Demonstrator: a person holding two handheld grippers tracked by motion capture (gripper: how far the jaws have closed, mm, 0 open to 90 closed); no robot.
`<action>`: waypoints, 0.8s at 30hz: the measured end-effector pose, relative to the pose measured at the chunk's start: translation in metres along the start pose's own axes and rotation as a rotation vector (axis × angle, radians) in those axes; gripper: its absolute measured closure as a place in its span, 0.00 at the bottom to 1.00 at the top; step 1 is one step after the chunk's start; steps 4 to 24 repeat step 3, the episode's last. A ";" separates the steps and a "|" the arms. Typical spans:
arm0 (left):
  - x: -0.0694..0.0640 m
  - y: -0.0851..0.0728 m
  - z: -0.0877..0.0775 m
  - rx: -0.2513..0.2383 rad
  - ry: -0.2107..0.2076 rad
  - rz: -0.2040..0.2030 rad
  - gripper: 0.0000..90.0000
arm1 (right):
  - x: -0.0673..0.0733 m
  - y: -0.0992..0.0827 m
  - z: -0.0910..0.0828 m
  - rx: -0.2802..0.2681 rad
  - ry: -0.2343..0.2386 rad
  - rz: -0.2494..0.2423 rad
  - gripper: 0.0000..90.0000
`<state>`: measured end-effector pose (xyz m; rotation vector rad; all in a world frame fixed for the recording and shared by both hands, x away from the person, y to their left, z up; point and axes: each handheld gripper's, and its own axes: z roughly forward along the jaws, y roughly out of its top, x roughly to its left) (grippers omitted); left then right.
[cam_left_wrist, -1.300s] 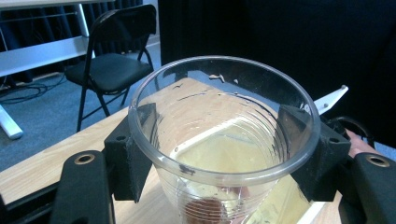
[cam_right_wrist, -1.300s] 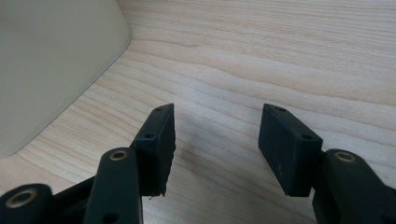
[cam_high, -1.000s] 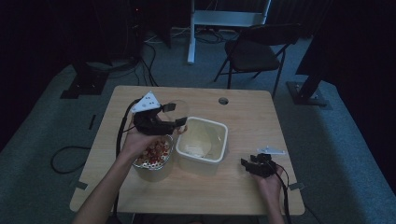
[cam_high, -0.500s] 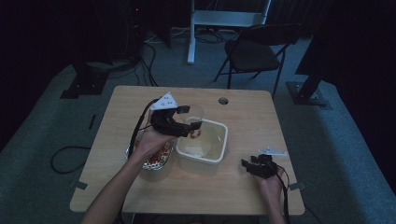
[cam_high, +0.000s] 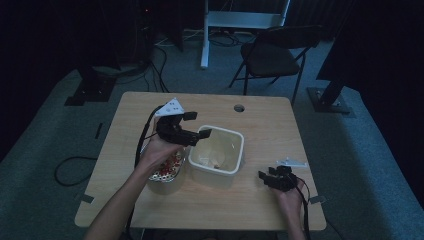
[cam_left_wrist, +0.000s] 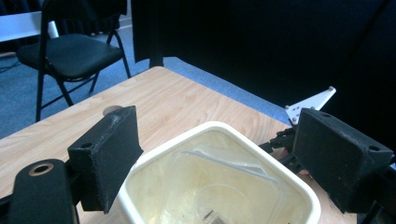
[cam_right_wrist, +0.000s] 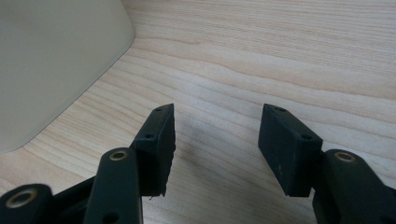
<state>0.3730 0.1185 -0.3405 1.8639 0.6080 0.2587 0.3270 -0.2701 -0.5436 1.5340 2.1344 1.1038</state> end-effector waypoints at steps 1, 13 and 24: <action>0.001 0.000 -0.001 -0.001 0.004 -0.001 0.17 | 0.000 0.000 0.000 0.000 0.000 -0.001 0.51; 0.001 0.000 -0.003 -0.004 0.011 0.000 0.17 | -0.001 0.000 0.000 0.000 0.003 -0.001 0.51; 0.001 0.000 -0.003 -0.004 0.011 0.000 0.17 | -0.001 0.000 0.000 0.000 0.003 -0.001 0.51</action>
